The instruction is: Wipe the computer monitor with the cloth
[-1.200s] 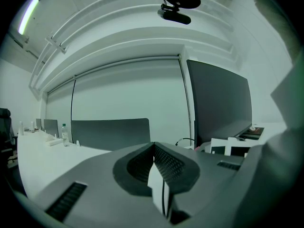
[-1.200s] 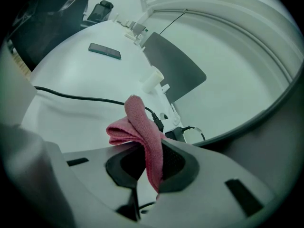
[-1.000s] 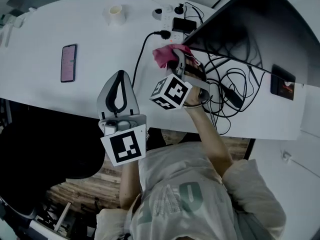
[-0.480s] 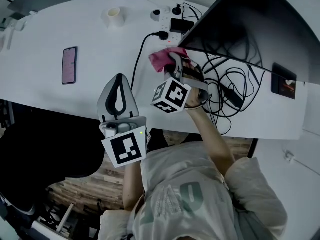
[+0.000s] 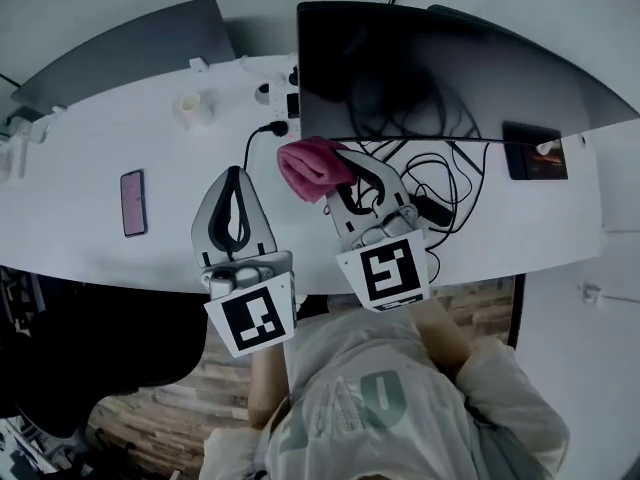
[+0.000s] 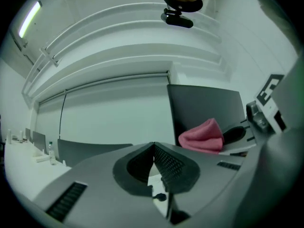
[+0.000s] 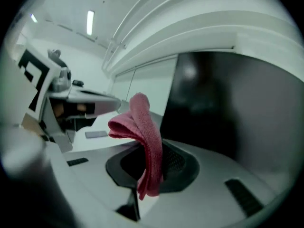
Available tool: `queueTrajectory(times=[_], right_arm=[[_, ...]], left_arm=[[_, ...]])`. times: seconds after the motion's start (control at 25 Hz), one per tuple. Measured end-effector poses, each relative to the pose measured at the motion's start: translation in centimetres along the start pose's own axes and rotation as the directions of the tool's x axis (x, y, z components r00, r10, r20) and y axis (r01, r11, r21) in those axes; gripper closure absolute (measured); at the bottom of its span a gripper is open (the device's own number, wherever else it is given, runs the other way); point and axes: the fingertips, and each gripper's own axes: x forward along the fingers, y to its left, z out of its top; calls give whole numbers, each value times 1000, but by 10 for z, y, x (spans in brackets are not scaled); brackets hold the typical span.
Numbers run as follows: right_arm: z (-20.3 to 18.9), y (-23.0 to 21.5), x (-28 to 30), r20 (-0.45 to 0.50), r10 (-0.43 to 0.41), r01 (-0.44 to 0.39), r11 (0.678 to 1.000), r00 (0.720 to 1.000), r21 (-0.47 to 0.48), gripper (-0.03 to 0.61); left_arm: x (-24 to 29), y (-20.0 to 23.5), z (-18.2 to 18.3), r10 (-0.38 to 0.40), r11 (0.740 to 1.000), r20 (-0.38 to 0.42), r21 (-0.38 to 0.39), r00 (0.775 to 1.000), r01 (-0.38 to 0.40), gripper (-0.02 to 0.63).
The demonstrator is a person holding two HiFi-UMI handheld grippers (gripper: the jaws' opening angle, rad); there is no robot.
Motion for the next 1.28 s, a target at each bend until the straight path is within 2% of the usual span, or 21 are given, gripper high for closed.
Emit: queueTrajectory(times=[0.08,0.16,0.2,0.32,0.4,0.64,0.76,0.84,0.96,1.28], right_arm=[[23,-33,-27,102,-97,83,988,990,131,523],[32,-67,-57,141,-192,153,957,971,245,523],[32,-84,-73,145,-238,193,944,960,268,523],[25,-132,-117,142,-386,331,893,911,306,522],[17,-154,-142,135,-456,391,854,880,342,522],[-15,-203,-197,86,-582,522,777,809,352,522],[-25,-215,-212,66,-614,561,755,786,339,522],[-29,-220,-218,55,-630,585,748,775,315,522],[-35,-225,-222,45,-638,599,743,769,299,522],[-50,-233,-220,23,-619,580,747,785,324,522]], left_arm=[[12,-27,18,-61,998,37,-5,997,62,598],[22,-59,35,-130,991,60,-10,990,131,598],[28,-76,42,-168,986,69,-7,983,169,598],[44,-131,58,-291,956,98,0,952,293,598],[51,-166,65,-365,930,113,-1,924,368,598],[53,-263,79,-514,855,136,7,847,518,598],[52,-289,79,-554,831,120,17,824,557,598],[53,-298,78,-564,824,113,19,818,566,598],[56,-302,74,-560,827,105,16,822,562,598],[63,-304,66,-532,846,81,8,843,533,598]])
